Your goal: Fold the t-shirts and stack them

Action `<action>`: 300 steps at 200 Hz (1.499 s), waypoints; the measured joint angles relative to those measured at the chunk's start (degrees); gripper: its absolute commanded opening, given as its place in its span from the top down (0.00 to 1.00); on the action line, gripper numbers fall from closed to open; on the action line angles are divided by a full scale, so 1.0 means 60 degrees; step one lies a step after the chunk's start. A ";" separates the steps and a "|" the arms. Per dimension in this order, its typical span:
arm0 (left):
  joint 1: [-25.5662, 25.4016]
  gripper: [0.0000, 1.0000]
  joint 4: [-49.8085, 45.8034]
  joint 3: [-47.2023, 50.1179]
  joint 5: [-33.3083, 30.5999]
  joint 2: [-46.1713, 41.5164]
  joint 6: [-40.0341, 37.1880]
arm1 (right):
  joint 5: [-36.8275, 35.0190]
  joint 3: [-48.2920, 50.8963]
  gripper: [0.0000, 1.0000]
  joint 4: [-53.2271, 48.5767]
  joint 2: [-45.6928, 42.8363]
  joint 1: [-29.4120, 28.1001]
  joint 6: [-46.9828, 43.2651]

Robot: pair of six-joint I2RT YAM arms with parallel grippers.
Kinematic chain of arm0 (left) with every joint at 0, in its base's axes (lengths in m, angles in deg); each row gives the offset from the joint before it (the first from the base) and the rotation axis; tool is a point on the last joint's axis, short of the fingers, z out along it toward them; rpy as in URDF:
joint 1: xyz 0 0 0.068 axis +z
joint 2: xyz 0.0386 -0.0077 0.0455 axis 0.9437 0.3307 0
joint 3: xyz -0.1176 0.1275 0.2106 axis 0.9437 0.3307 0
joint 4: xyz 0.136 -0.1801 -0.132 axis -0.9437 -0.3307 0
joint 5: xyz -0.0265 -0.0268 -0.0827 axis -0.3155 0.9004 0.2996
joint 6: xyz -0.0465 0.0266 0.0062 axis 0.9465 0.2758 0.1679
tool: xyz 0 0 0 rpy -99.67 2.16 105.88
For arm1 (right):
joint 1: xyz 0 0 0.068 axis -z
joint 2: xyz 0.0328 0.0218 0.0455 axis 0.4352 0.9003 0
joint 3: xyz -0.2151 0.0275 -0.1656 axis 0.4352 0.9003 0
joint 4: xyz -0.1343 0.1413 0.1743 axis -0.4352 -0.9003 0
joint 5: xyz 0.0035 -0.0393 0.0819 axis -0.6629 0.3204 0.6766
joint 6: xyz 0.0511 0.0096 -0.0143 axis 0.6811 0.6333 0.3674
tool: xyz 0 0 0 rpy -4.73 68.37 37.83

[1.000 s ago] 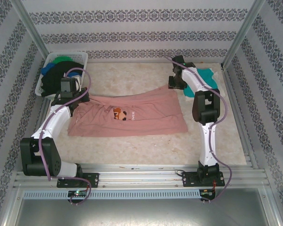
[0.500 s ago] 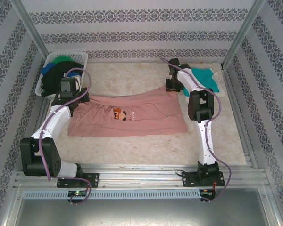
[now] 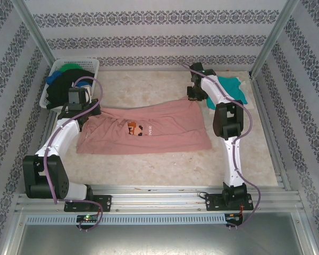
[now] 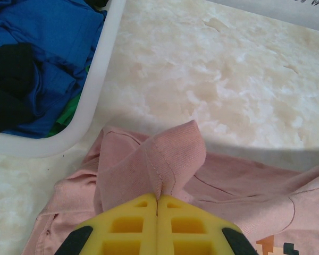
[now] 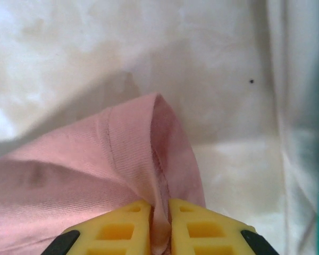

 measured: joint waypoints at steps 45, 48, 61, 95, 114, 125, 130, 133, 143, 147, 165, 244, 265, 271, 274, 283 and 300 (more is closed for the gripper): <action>0.0000 1.00 0.0000 0.0000 0.0000 0.0000 0.0000 | -0.0175 0.0055 0.92 -0.0004 -0.0455 0.0004 -0.0146; 0.0000 1.00 0.0000 0.0000 0.0000 0.0000 0.0000 | -0.0178 0.0055 0.93 -0.0004 -0.0455 0.0004 -0.0178; -0.0004 1.00 0.0000 0.0000 0.0000 0.0000 0.0000 | -0.0200 0.0058 0.93 -0.0018 -0.0455 0.0004 -0.0219; -0.0004 1.00 0.0000 0.0000 0.0011 -0.0004 0.0004 | -0.0102 0.0372 0.93 0.0055 -0.0678 0.0004 -0.0251; 0.0000 1.00 0.0000 0.0000 0.0124 -0.0015 0.0015 | 0.0084 0.1005 0.93 0.0149 -0.1195 0.0004 -0.0255; 0.0000 1.00 -0.0025 0.0000 0.0219 -0.0058 0.0062 | 0.0189 0.1486 0.93 0.0306 -0.1632 0.0007 -0.0259; 0.0000 1.00 -0.0076 -0.0004 0.0229 -0.0102 0.0084 | 0.0259 0.1789 0.92 0.0415 -0.1909 0.0007 -0.0262; -0.0004 1.00 -0.0106 -0.0004 0.0251 -0.0142 0.0102 | 0.0273 0.1938 0.92 0.0455 -0.2058 0.0011 -0.0262; 0.0000 1.00 -0.0240 -0.0004 0.0255 -0.0313 0.0186 | 0.0408 0.2517 0.92 0.0663 -0.2608 0.0025 -0.0280; 0.0000 1.00 -0.0291 0.0000 0.0255 -0.0415 0.0233 | 0.0459 0.2765 0.92 0.0754 -0.2841 0.0029 -0.0284; 0.0000 1.00 -0.0321 0.0229 0.0248 -0.1016 0.0430 | 0.0798 0.3865 0.92 0.1217 -0.3814 0.0135 -0.0273; 0.0124 1.00 -0.0670 0.2102 -0.0525 -0.2721 0.0980 | 0.1923 0.7242 0.86 0.2714 -0.5384 0.0841 -0.0178; 0.0124 1.00 -0.0681 0.2404 -0.0554 -0.2929 0.1027 | 0.2218 0.7934 0.81 0.3053 -0.5690 0.0903 -0.0127; 0.0124 1.00 -0.0692 0.2463 -0.0568 -0.3005 0.1031 | 0.2277 0.8102 0.81 0.3122 -0.5767 0.0903 -0.0084; 0.0124 1.00 -0.0703 0.2484 -0.0576 -0.3045 0.1038 | 0.2291 0.8200 0.81 0.3162 -0.5807 0.0903 -0.0055; 0.0124 1.00 -0.0721 0.2521 -0.0576 -0.3136 0.1064 | 0.2313 0.8382 0.81 0.3235 -0.5876 0.0907 -0.0022; 0.0124 1.00 -0.0721 0.2575 -0.0568 -0.3238 0.1129 | 0.2408 0.8477 0.81 0.3322 -0.5883 0.0951 0.0033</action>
